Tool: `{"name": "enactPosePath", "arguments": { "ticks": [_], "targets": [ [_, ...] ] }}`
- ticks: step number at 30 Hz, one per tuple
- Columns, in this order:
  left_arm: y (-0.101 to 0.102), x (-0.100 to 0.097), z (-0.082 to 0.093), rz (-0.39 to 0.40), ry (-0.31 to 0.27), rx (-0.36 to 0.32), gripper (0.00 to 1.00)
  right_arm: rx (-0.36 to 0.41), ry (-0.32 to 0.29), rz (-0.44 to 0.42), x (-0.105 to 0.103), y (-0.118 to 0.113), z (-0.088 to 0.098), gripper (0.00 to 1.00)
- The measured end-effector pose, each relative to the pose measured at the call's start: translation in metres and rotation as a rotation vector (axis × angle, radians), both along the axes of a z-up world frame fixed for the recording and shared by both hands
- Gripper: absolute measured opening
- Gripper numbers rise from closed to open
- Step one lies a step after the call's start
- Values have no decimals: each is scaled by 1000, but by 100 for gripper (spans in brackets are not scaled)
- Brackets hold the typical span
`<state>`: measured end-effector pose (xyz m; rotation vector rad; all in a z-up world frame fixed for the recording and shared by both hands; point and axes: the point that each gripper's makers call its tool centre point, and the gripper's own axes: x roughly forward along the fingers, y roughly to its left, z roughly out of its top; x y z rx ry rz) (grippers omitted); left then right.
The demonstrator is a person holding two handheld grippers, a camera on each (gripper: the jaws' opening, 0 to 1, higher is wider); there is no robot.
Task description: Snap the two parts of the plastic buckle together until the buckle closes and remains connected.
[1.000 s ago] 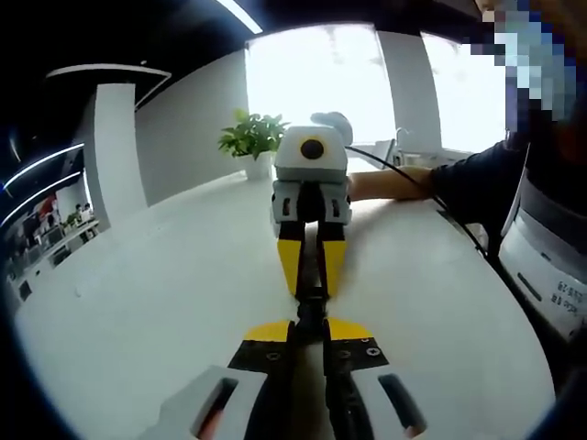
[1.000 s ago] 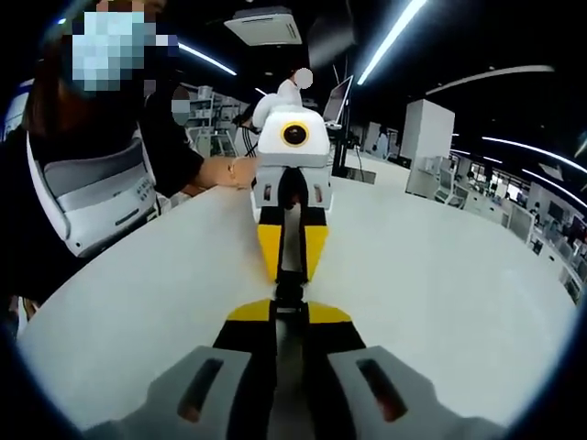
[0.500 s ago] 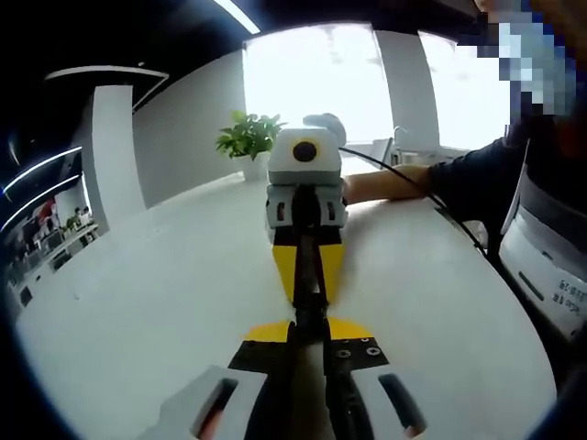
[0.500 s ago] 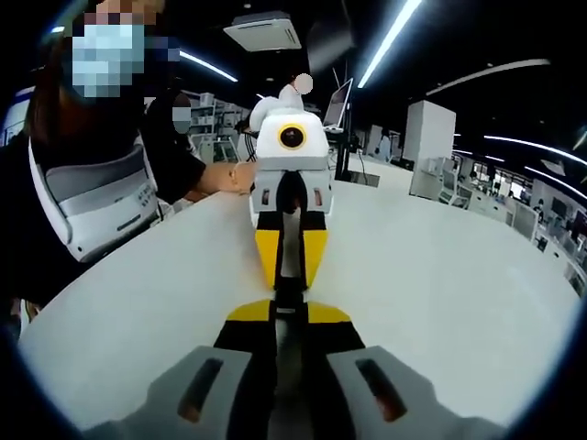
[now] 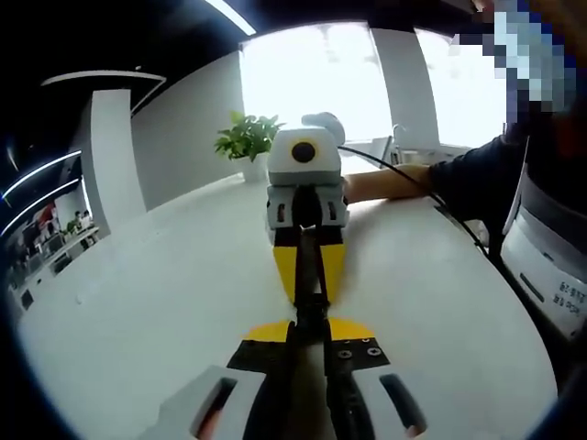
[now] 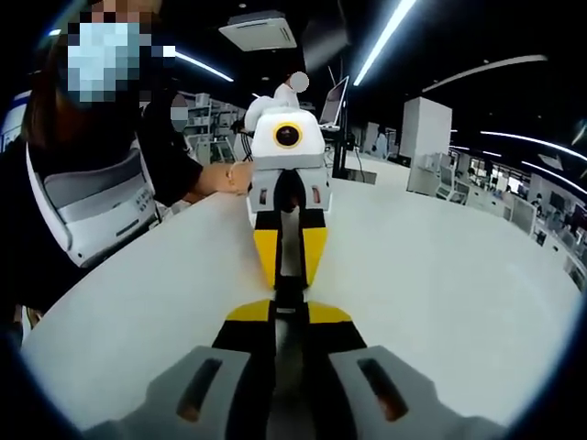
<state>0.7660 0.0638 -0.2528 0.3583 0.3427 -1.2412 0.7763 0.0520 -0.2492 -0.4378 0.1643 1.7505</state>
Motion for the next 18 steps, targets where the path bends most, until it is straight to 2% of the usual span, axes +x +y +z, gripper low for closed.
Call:
{"name": "enactPosePath", "arguments": {
  "ticks": [18],
  "targets": [
    [-2, -1, -1, 13, -13, 11, 11, -3, -9, -20, 2, -3, 2, 9]
  ]
}}
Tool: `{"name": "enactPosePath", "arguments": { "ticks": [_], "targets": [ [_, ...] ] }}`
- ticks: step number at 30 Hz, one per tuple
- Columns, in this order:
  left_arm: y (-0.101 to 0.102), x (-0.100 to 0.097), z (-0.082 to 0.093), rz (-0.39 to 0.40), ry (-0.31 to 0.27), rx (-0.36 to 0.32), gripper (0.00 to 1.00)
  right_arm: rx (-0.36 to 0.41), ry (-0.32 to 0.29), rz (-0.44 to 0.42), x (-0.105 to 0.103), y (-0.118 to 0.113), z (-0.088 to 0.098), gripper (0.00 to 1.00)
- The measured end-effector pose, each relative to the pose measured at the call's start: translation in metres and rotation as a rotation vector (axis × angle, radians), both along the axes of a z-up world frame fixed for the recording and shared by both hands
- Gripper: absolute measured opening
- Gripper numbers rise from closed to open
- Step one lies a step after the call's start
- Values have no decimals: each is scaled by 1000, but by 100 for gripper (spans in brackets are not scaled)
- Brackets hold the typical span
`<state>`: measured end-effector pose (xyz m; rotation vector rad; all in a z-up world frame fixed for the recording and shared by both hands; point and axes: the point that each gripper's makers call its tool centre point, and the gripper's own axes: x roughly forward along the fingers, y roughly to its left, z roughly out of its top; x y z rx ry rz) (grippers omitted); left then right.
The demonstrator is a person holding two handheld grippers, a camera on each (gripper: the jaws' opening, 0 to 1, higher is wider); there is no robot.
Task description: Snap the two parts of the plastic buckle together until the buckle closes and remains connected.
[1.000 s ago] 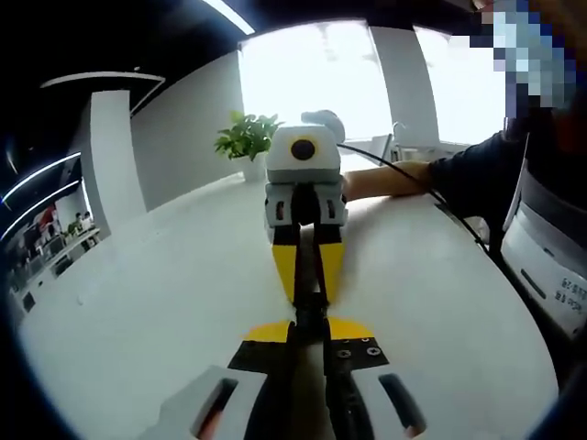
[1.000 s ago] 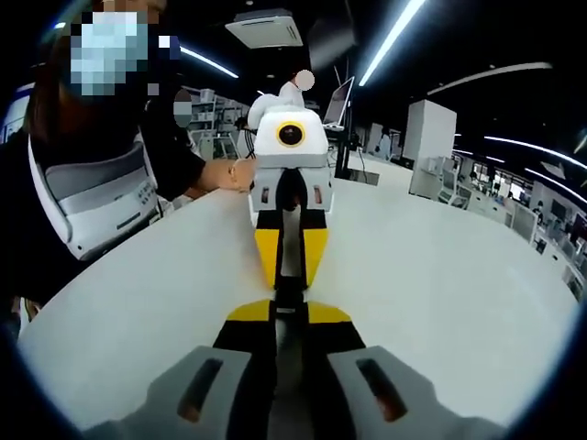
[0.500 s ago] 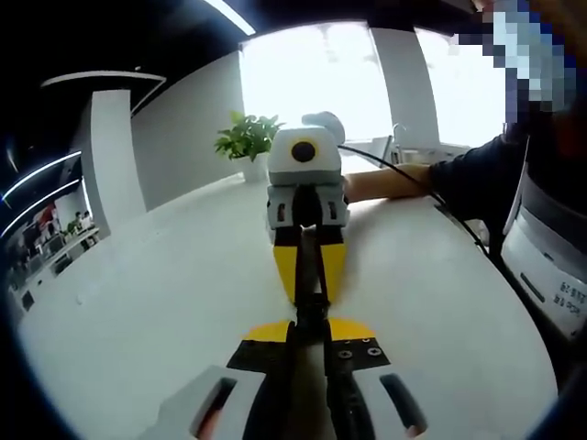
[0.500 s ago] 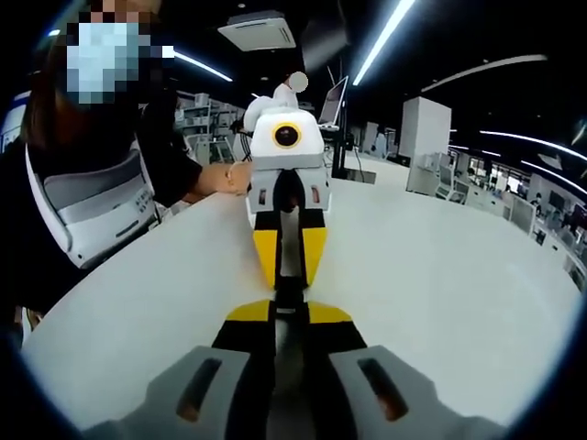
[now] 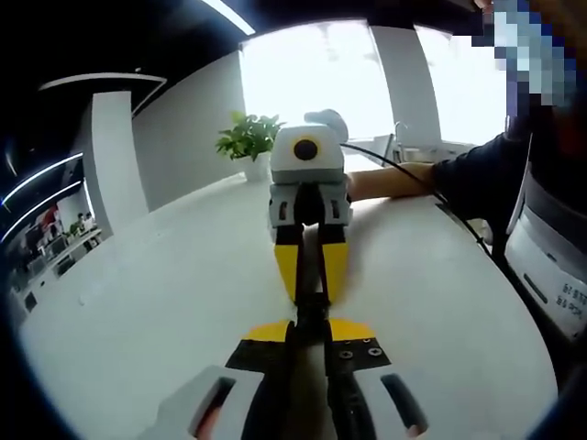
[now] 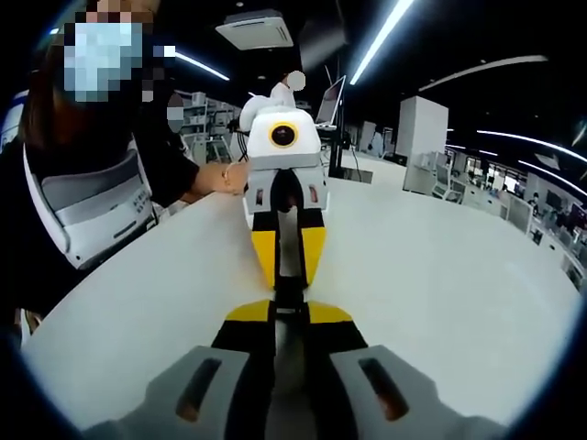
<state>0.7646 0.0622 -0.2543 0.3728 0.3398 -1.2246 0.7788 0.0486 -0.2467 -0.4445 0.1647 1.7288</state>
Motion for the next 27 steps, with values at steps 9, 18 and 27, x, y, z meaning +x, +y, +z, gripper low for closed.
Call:
{"name": "enactPosePath", "arguments": {
  "ticks": [9, 18, 27],
  "targets": [
    [2, 5, 6, 32, -26, -19, 12, 19, -4, -30, 5, 1, 5, 10],
    [12, 18, 20, 102, -101, -37, 15, -16, -45, -75, 16, -5, 3, 10],
    [19, 27, 31, 153, -135, -64, 15, -23, -66, -124, 33, -10, 9, 10]
  ]
}}
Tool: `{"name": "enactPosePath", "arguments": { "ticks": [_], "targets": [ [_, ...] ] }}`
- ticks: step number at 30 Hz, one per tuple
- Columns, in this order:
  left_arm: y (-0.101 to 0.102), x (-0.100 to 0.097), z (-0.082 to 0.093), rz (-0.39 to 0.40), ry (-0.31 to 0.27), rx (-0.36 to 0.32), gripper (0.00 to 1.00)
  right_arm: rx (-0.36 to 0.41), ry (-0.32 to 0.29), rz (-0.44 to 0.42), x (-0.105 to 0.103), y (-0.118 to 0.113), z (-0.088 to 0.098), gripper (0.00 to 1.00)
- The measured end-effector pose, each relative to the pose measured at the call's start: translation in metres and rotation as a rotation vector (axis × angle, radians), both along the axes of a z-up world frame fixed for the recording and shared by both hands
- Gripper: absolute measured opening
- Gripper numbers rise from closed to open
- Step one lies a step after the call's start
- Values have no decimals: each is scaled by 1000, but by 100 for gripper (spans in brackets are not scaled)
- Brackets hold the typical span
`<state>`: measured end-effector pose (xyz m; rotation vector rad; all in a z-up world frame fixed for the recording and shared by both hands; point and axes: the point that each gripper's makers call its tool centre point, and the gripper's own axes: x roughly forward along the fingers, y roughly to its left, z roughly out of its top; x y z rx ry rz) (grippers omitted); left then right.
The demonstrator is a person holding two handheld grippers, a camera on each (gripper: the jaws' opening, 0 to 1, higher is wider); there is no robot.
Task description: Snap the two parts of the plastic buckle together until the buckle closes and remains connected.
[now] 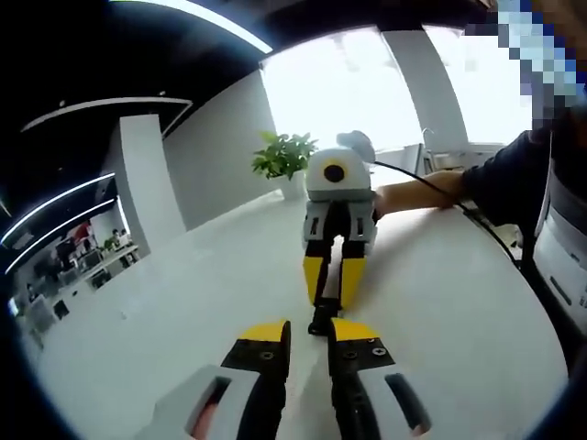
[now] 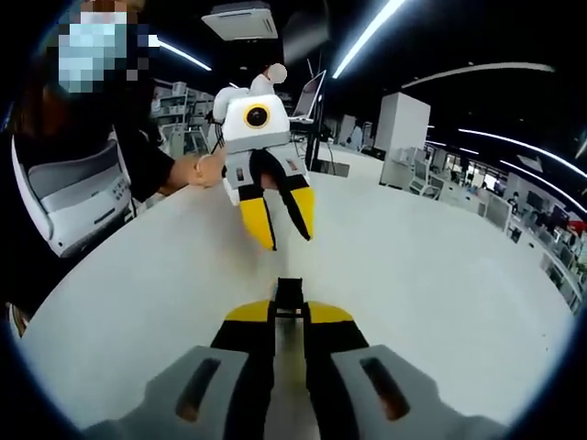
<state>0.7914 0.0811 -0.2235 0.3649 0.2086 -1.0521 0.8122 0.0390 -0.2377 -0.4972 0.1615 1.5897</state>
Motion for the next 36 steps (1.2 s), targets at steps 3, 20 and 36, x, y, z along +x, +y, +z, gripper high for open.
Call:
{"name": "enactPosePath", "arguments": {
  "ticks": [3, 20, 36],
  "targets": [
    [2, 1, 0, 11, 0, 2, 15, 1, -10, -13, 7, -1, 3, 10],
    [11, 8, 11, 58, -8, -47, 15, -12, -122, -88, 65, 1, 22, 10],
    [9, 6, 13, 55, -17, -53, 15, -35, -124, -130, 108, 8, 15, 10]
  ]
}}
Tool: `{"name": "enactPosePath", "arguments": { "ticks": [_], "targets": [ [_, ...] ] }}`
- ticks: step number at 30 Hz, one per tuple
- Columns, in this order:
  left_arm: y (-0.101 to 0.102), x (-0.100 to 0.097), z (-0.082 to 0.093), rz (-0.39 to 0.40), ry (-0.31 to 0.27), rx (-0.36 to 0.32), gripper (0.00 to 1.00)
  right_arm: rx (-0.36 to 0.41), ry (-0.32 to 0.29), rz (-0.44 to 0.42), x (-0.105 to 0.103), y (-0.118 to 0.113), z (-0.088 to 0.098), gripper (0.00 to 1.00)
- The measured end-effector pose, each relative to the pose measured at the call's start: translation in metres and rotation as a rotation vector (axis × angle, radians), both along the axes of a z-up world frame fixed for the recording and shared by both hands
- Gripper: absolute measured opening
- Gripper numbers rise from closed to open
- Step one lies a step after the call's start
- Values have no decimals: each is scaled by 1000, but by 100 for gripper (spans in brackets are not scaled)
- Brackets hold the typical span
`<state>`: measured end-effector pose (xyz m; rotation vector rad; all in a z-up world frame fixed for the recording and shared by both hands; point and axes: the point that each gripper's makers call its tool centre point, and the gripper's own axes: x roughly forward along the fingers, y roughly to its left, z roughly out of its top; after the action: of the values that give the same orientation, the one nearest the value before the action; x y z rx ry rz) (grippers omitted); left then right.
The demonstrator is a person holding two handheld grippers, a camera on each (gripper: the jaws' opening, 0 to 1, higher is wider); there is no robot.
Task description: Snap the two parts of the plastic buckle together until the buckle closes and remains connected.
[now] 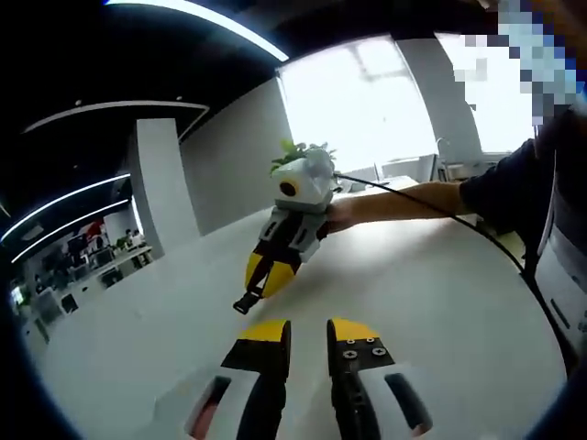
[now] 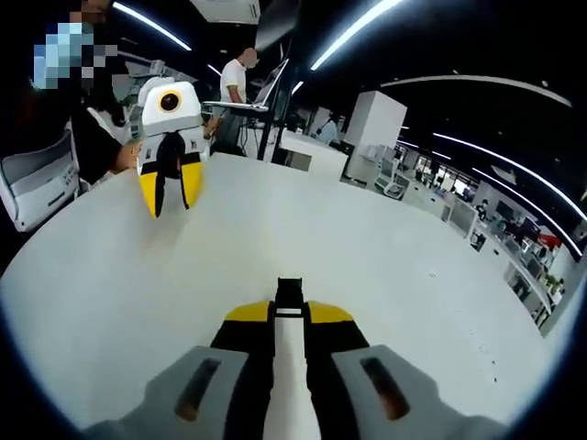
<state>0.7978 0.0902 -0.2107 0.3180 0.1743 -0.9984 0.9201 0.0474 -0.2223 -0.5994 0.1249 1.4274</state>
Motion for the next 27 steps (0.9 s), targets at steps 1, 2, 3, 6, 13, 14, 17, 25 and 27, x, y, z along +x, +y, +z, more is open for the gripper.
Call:
{"name": "enactPosePath", "arguments": {
  "ticks": [1, 2, 3, 6, 13, 14, 17, 25, 27],
  "targets": [
    [0, 0, 0, -1, 0, 1, 15, -2, 3, -8, 4, 0, -2, 10],
    [0, 0, 0, -2, 0, 2, 15, -2, 5, -15, 7, 0, -3, 10],
    [0, -1, 0, -3, 1, 2, 15, -3, 11, -19, 8, 0, -4, 10],
    [-1, -2, 0, -6, -1, 0, 15, 1, 21, -29, 12, 0, -7, 10],
    [-1, -1, 0, -4, -2, -1, 15, -8, 62, -37, 17, -1, -15, 10],
    [-1, -1, 0, -4, -2, -1, 15, -7, 72, -42, 17, -1, -16, 11],
    [-1, -1, 0, -5, -3, 0, 15, -9, 76, -46, 16, 0, -18, 11],
    [0, 0, 2, -3, -4, 0, 15, -10, 78, -65, 22, -2, -20, 11],
    [0, 0, 3, -3, -4, -1, 15, -9, 81, -73, 24, -3, -20, 11]
  ]
}}
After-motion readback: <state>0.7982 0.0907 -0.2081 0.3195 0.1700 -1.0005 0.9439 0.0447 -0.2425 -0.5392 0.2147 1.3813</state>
